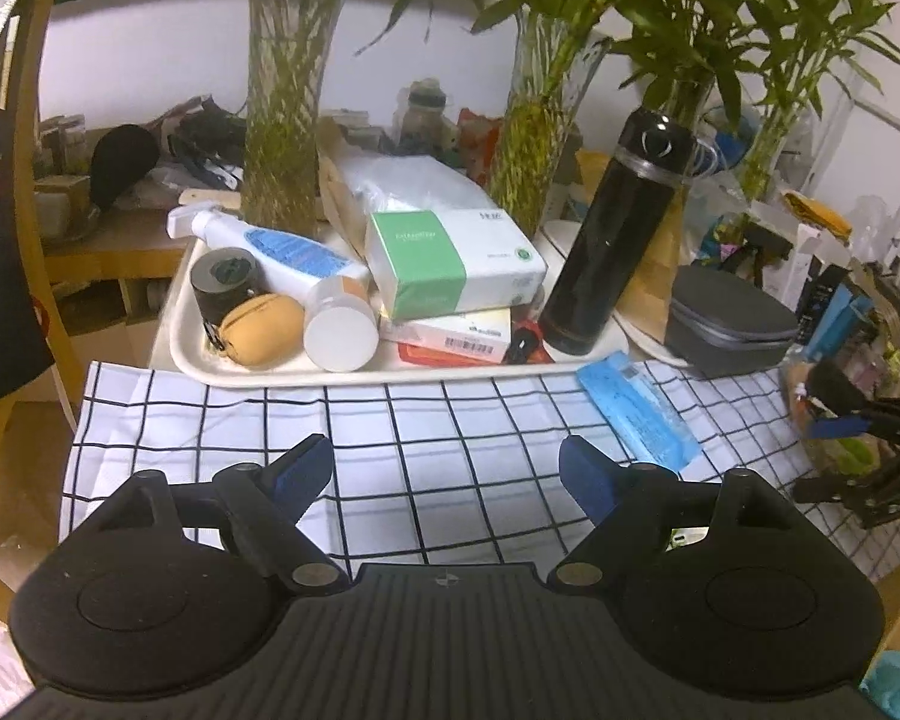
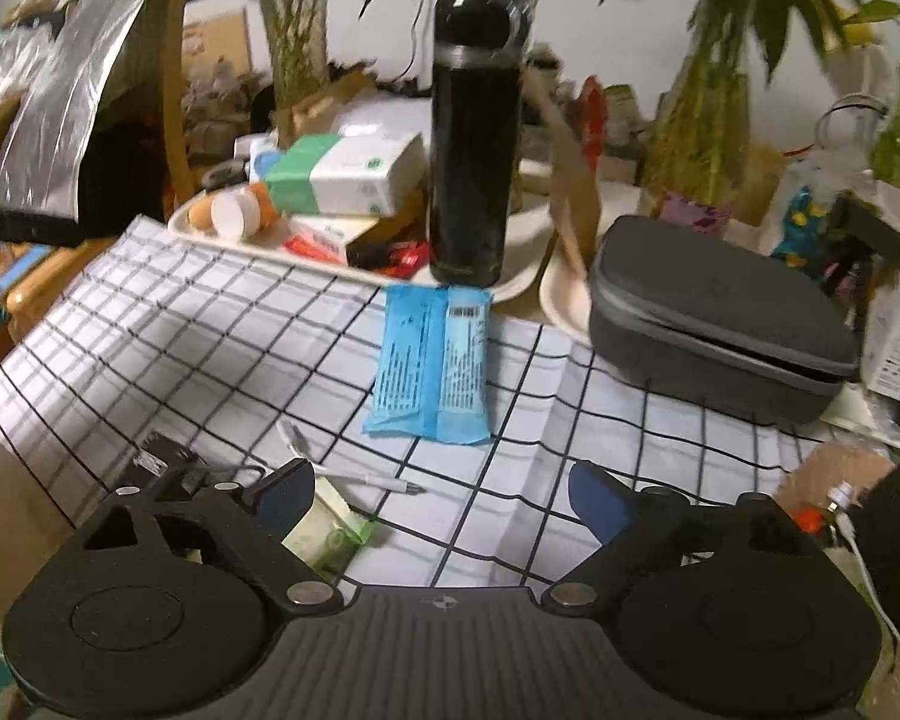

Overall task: Organize soft objects
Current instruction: 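Reach right tool to the white cable adapter and close on it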

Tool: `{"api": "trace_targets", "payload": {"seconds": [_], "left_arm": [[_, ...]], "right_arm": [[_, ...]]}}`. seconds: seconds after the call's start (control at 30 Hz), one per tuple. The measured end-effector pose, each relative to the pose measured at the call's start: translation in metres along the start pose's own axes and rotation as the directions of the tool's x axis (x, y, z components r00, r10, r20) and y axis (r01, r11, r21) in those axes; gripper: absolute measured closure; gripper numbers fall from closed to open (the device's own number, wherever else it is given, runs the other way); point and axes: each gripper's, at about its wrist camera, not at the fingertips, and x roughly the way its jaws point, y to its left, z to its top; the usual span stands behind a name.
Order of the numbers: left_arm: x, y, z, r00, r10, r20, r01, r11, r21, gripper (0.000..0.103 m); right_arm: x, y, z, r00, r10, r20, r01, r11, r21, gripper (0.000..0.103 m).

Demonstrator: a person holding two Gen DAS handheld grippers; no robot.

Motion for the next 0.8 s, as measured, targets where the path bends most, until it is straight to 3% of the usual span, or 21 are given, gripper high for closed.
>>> {"api": "trace_targets", "payload": {"seconds": [0.13,0.2,0.3,0.63,0.8], "left_arm": [[0.006,-0.005,-0.001,1.0,-0.001,-0.024,0.001,1.0,0.023,0.02],[0.011,-0.007,-0.002,0.999,-0.005,-0.047,0.006,0.999,0.033,0.02],[0.017,-0.011,-0.004,0.997,-0.009,-0.073,0.013,0.998,0.054,0.02],[0.036,-0.018,-0.012,0.991,-0.016,-0.132,0.033,0.992,0.122,0.02],[0.045,-0.008,-0.011,0.986,-0.062,-0.154,0.074,0.995,0.07,0.02]], "right_arm": [[0.022,0.0,0.0,0.999,0.011,-0.041,-0.013,0.999,-0.047,0.024],[0.033,0.003,0.0,0.998,0.015,-0.067,-0.021,0.996,-0.091,0.036],[0.046,0.01,0.0,0.995,0.017,-0.098,-0.032,0.988,-0.151,0.043],[0.079,0.034,0.005,0.988,0.029,-0.152,-0.078,0.943,-0.325,0.066],[0.089,0.041,0.004,0.98,0.076,-0.183,-0.142,0.913,-0.383,0.069]]}}
